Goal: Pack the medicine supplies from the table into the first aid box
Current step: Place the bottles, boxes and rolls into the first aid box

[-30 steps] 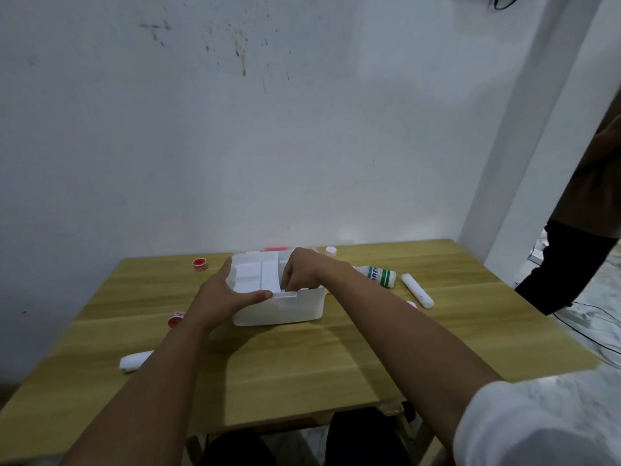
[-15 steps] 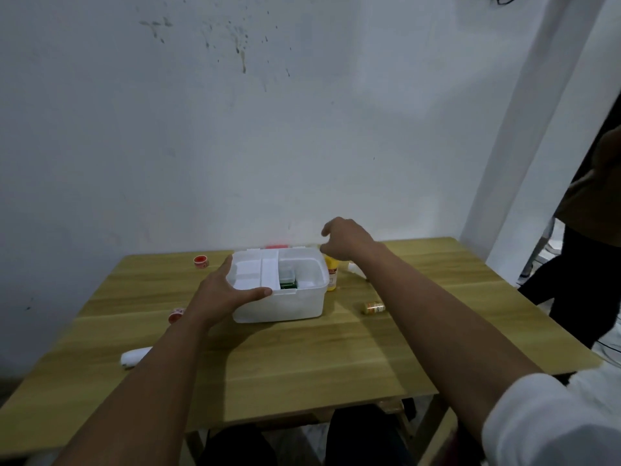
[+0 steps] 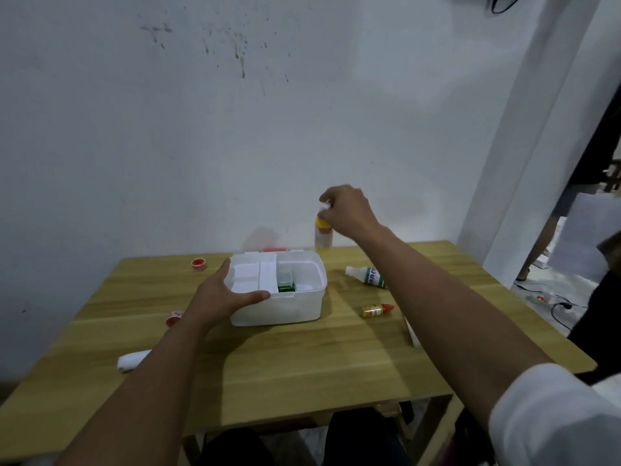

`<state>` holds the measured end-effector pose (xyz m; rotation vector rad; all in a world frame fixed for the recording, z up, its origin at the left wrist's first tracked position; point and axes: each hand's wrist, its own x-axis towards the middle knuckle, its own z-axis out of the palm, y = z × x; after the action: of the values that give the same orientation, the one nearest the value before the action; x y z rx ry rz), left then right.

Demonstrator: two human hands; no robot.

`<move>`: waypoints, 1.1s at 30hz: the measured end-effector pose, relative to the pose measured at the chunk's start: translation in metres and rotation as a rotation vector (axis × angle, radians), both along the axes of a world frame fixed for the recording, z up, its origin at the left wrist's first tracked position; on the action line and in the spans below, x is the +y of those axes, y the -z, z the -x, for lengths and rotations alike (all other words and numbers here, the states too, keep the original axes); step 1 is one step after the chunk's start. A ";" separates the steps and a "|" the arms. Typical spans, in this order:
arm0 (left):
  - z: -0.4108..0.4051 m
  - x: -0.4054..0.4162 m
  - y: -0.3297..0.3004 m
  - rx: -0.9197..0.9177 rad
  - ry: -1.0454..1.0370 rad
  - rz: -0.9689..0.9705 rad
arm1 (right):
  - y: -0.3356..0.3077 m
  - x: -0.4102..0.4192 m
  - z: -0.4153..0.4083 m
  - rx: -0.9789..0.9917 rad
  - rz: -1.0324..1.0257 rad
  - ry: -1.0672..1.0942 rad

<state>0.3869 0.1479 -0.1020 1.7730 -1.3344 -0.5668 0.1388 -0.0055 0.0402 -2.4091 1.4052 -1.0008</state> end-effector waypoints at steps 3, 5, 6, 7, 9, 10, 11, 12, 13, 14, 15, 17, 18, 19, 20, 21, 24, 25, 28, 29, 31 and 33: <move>0.002 0.001 0.000 0.006 0.010 0.024 | -0.012 0.003 -0.011 -0.035 -0.031 -0.040; 0.003 0.001 -0.001 0.008 0.015 0.017 | -0.006 0.007 -0.019 -0.003 -0.090 -0.070; 0.003 0.001 -0.001 0.007 0.012 0.013 | 0.000 0.009 -0.023 0.021 -0.131 -0.080; 0.004 0.001 -0.001 0.007 0.011 0.011 | 0.009 0.010 -0.026 0.051 -0.168 -0.087; 0.004 0.001 -0.001 0.004 0.012 0.015 | 0.029 0.011 -0.031 0.119 -0.213 -0.090; 0.004 0.002 -0.001 0.003 0.013 0.022 | 0.040 0.012 -0.033 0.149 -0.224 -0.090; 0.005 0.002 -0.002 0.002 0.015 0.029 | 0.050 0.013 -0.035 0.178 -0.232 -0.092; 0.005 0.002 -0.002 0.002 0.016 0.034 | 0.058 0.015 -0.037 0.204 -0.234 -0.096; 0.005 0.002 -0.002 0.001 0.016 0.038 | 0.065 0.016 -0.039 0.223 -0.232 -0.103; 0.006 0.002 -0.002 -0.001 0.017 0.037 | 0.069 0.017 -0.039 0.232 -0.229 -0.112; 0.006 0.002 -0.001 -0.005 0.019 0.039 | 0.070 0.017 -0.040 0.230 -0.232 -0.121; 0.006 0.002 -0.001 -0.003 0.024 0.046 | 0.062 0.015 -0.036 0.179 -0.249 -0.130; 0.006 0.001 -0.001 0.000 0.025 0.050 | 0.055 0.011 -0.033 0.131 -0.252 -0.117; 0.006 0.001 -0.001 0.002 0.023 0.054 | 0.049 0.006 -0.028 0.077 -0.243 -0.092; 0.006 0.001 0.000 0.001 0.021 0.056 | 0.045 0.001 -0.021 0.037 -0.221 -0.061; 0.005 0.001 0.000 0.003 0.019 0.058 | 0.043 -0.005 -0.014 0.023 -0.196 -0.027; 0.006 0.001 0.000 0.009 0.018 0.059 | 0.053 -0.023 0.008 0.159 -0.183 0.085; 0.006 0.001 0.000 0.013 0.019 0.062 | 0.062 -0.028 0.016 0.242 -0.209 0.114; 0.006 0.000 0.000 0.010 0.017 0.058 | 0.097 -0.037 0.041 0.420 -0.343 0.157; 0.006 0.000 0.000 0.007 0.014 0.055 | 0.110 -0.037 0.049 0.457 -0.359 0.168; 0.005 0.001 0.000 -0.003 0.012 0.048 | 0.132 -0.034 0.064 0.510 -0.307 0.193; 0.005 0.001 0.000 0.000 0.013 0.046 | 0.141 -0.034 0.071 0.453 -0.248 0.218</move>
<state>0.3819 0.1486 -0.1020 1.7287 -1.3492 -0.5389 0.0681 -0.0393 -0.1011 -2.4216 1.8414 -0.2871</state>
